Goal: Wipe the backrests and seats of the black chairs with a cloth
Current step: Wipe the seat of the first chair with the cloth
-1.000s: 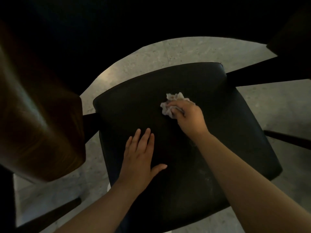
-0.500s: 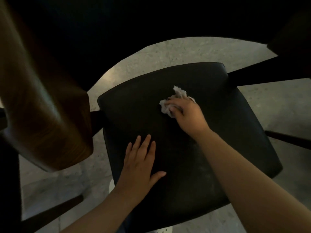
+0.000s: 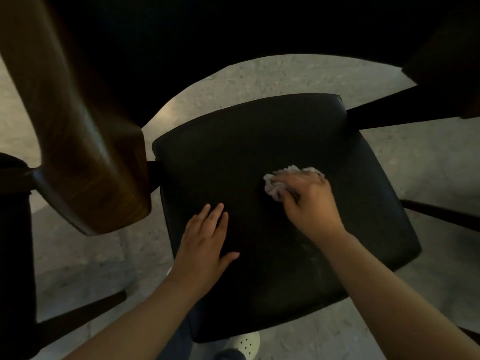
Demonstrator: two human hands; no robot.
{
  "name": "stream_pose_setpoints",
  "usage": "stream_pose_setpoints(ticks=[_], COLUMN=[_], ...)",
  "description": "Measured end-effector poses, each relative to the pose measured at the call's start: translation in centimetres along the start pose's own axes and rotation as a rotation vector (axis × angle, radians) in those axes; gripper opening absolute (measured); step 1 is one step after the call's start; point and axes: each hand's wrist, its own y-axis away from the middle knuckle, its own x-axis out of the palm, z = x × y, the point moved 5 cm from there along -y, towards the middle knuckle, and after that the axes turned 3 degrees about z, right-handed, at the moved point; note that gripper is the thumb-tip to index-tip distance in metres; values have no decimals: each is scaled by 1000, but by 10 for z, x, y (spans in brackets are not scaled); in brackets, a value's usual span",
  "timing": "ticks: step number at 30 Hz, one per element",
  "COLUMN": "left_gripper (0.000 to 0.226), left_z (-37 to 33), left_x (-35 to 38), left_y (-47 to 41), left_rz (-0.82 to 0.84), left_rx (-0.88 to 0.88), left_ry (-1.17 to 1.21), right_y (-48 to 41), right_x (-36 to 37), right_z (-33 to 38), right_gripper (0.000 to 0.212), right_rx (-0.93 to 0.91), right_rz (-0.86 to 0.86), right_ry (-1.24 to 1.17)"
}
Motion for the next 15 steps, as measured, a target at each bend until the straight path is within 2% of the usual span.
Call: stream_pose_setpoints(ticks=[3,7,11,15], left_gripper=[82,83,82,82], left_z=[0,-1,-4,-9], left_x=[-1,0,0,-2], left_y=[-1,-1,1,0], left_rz=[13,20,30,32], left_rx=[-12,-20,-42,-69], left_ry=[-26,-43,-50,-19], right_y=[-11,17,58,57], right_x=[25,28,16,-18], right_z=[-9,-14,-18,-34], right_gripper=[34,36,28,29], right_rx=[61,52,17,89], right_rz=[69,96,202,41], right_ry=[108,71,52,-58])
